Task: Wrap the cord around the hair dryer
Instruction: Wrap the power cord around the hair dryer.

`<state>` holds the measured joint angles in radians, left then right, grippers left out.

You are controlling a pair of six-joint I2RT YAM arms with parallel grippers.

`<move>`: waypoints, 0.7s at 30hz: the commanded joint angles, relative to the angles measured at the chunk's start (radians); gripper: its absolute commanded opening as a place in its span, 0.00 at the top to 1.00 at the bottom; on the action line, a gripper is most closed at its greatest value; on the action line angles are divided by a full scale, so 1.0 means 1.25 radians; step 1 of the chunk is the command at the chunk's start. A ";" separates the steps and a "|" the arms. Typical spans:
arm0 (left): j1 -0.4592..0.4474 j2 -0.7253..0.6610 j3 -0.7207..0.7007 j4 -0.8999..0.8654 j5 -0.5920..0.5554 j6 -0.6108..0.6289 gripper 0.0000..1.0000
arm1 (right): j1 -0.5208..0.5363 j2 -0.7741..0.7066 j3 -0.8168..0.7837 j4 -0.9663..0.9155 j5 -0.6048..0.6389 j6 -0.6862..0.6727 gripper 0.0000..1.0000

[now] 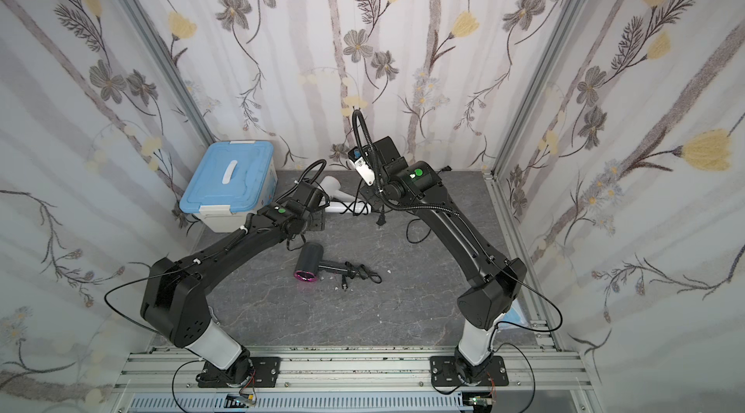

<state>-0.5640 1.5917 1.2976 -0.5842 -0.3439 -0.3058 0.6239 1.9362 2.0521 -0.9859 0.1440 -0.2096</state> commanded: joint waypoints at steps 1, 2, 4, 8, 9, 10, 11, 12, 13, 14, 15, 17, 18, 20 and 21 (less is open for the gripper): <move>-0.003 -0.035 -0.012 -0.066 0.111 0.101 1.00 | -0.017 0.010 0.017 0.043 0.038 -0.090 1.00; -0.004 -0.045 -0.013 -0.090 0.140 0.115 1.00 | -0.024 0.011 0.017 0.060 0.032 -0.116 1.00; -0.008 -0.061 -0.015 -0.120 0.217 0.131 1.00 | -0.040 0.017 0.019 0.086 0.021 -0.160 1.00; -0.026 -0.105 -0.027 -0.108 0.384 0.156 1.00 | -0.075 0.029 0.019 0.127 -0.049 -0.239 1.00; -0.030 -0.115 -0.032 -0.099 0.418 0.164 1.00 | -0.085 0.031 0.017 0.138 -0.082 -0.248 1.00; -0.032 -0.128 -0.038 -0.087 0.455 0.167 1.00 | -0.094 0.034 0.017 0.147 -0.117 -0.262 1.00; -0.033 -0.139 -0.045 -0.071 0.490 0.171 1.00 | -0.101 0.036 0.017 0.153 -0.158 -0.274 1.00; -0.033 -0.150 -0.053 -0.055 0.523 0.171 1.00 | -0.107 0.039 0.016 0.160 -0.195 -0.282 1.00; -0.034 -0.163 -0.066 -0.034 0.556 0.171 1.00 | -0.114 0.041 0.015 0.169 -0.245 -0.290 1.00; -0.034 -0.176 -0.076 -0.013 0.603 0.171 1.00 | -0.118 0.044 0.010 0.180 -0.290 -0.298 1.00; -0.033 -0.186 -0.086 0.006 0.633 0.166 1.00 | -0.120 0.046 0.003 0.190 -0.325 -0.306 1.00; -0.034 -0.216 -0.114 0.062 0.674 0.147 1.00 | -0.122 0.054 -0.015 0.205 -0.373 -0.309 1.00; -0.033 -0.230 -0.128 0.085 0.676 0.135 1.00 | -0.125 0.058 -0.022 0.209 -0.385 -0.303 1.00; -0.033 -0.263 -0.159 0.155 0.677 0.101 1.00 | -0.137 0.060 -0.049 0.232 -0.421 -0.275 1.00; -0.033 -0.297 -0.177 0.194 0.681 0.082 1.00 | -0.141 0.056 -0.067 0.249 -0.439 -0.259 1.00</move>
<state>-0.6003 1.2774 1.1114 -0.4969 0.3496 -0.2150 0.4641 2.0026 1.9957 -0.8570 -0.3206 -0.5674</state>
